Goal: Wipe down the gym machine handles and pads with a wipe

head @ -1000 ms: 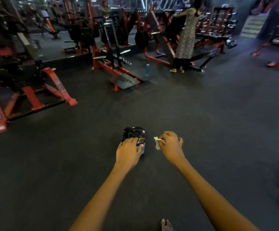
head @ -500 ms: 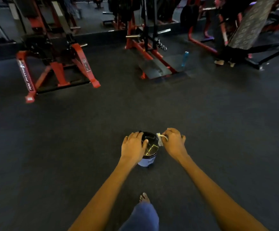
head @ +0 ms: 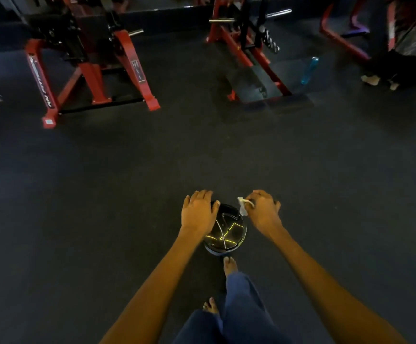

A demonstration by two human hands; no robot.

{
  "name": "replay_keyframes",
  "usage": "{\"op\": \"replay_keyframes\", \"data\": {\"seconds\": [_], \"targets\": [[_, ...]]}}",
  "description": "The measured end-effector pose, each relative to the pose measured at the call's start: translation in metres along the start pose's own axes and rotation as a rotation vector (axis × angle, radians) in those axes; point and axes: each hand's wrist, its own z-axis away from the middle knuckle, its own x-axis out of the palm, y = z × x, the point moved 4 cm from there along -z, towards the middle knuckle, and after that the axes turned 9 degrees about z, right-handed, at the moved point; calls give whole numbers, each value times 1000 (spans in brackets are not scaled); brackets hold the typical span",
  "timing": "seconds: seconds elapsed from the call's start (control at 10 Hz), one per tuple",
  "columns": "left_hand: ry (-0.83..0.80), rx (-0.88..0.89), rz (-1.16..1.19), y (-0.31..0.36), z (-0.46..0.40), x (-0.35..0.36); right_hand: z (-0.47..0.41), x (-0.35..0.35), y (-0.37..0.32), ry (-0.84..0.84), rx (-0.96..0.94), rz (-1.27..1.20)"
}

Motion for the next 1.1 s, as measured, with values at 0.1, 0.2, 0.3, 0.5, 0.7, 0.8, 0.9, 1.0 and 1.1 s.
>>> {"op": "replay_keyframes", "data": {"seconds": [0.1, 0.2, 0.3, 0.5, 0.7, 0.8, 0.9, 1.0, 1.1], "targets": [[19, -49, 2, -9, -27, 0, -35, 7, -6, -28, -42, -7], [1, -101, 0, -16, -45, 7, -63, 14, -7, -53, -57, -17], [-35, -139, -3, -23, -64, 16, -84, 21, -2, -89, -38, 7], [-75, -217, 32, -42, -101, 42, -120, 61, 22, -176, -16, 106], [-96, -300, 71, -79, -115, 85, -141, 128, 44, -300, 12, 157], [-114, -355, 83, -99, -119, 107, -154, 163, 50, -381, -21, 226], [-132, -403, 81, -118, -126, 130, -168, 192, 49, -420, -111, 319], [-130, -429, 90, -125, -127, 138, -176, 203, 51, -432, -132, 417], [-106, -419, 94, -126, -130, 136, -183, 204, 50, -400, -60, 328]]}}
